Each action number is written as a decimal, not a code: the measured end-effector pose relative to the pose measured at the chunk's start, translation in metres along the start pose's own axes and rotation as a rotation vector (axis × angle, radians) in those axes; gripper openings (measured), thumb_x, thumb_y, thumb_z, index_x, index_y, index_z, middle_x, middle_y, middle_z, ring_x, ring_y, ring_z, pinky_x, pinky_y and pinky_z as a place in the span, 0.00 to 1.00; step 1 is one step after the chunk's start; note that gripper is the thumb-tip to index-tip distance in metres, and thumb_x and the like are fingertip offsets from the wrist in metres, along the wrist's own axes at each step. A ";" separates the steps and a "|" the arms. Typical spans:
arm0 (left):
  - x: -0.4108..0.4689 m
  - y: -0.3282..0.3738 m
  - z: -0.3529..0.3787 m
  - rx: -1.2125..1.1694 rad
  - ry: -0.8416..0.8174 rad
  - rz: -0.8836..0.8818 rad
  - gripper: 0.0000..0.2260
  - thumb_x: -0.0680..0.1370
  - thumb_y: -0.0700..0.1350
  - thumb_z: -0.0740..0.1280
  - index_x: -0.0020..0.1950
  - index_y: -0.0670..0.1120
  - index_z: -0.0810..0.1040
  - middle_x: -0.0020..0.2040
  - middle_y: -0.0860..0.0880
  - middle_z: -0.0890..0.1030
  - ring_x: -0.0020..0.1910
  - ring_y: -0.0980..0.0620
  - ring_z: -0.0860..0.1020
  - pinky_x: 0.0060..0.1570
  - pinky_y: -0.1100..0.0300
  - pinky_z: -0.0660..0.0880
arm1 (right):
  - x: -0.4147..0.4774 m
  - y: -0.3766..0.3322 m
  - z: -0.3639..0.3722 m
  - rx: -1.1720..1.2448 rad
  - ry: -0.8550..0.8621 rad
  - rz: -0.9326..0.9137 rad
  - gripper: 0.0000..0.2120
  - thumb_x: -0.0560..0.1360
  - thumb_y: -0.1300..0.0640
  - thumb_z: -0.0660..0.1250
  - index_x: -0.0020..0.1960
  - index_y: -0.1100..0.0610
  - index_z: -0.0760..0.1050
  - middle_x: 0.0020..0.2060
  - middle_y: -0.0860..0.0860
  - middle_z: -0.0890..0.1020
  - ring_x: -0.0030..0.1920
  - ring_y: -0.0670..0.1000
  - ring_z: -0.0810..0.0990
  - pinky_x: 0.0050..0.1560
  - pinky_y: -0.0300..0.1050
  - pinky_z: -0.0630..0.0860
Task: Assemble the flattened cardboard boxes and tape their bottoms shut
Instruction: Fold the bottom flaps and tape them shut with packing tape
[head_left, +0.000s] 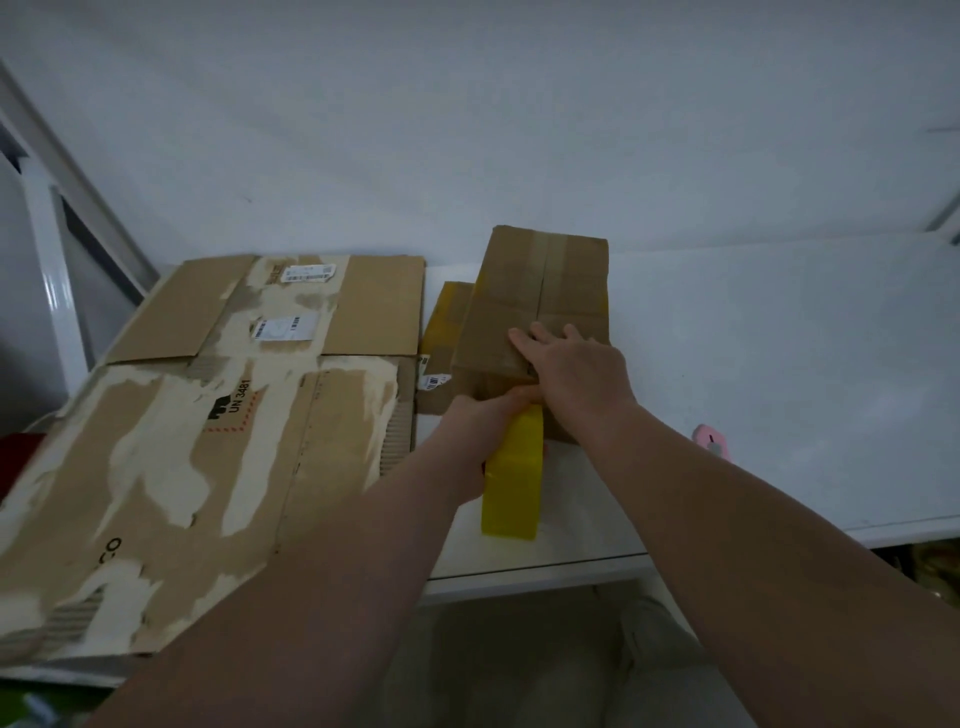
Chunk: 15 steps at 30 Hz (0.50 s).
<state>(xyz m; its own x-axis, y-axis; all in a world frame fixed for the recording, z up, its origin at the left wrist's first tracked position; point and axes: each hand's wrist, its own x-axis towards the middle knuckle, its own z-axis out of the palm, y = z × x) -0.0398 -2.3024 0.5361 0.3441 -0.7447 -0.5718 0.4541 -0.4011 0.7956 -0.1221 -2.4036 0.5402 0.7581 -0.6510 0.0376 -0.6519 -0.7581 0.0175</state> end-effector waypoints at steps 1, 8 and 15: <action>-0.002 -0.001 0.000 0.005 0.006 0.015 0.22 0.70 0.43 0.75 0.62 0.42 0.74 0.49 0.40 0.82 0.39 0.44 0.82 0.36 0.54 0.80 | -0.001 0.001 0.001 0.025 -0.001 0.019 0.33 0.76 0.41 0.61 0.77 0.47 0.53 0.75 0.49 0.61 0.71 0.58 0.64 0.64 0.53 0.68; -0.010 0.005 -0.020 0.132 -0.072 -0.093 0.17 0.76 0.43 0.69 0.65 0.44 0.73 0.55 0.39 0.81 0.49 0.41 0.82 0.43 0.49 0.81 | -0.013 -0.003 0.004 0.142 -0.067 0.137 0.34 0.75 0.36 0.61 0.76 0.42 0.53 0.77 0.47 0.55 0.76 0.62 0.46 0.69 0.71 0.52; -0.016 0.008 -0.017 0.195 -0.113 -0.088 0.18 0.76 0.44 0.69 0.65 0.46 0.72 0.55 0.39 0.81 0.49 0.41 0.82 0.47 0.47 0.80 | -0.046 0.015 -0.003 0.372 0.216 0.291 0.22 0.79 0.39 0.55 0.68 0.48 0.71 0.67 0.48 0.73 0.67 0.54 0.71 0.56 0.48 0.70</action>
<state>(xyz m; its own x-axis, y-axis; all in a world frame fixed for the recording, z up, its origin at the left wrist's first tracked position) -0.0280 -2.2848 0.5482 0.2116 -0.7528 -0.6233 0.3073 -0.5542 0.7736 -0.1672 -2.3852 0.5416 0.4997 -0.8442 0.1942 -0.7553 -0.5344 -0.3794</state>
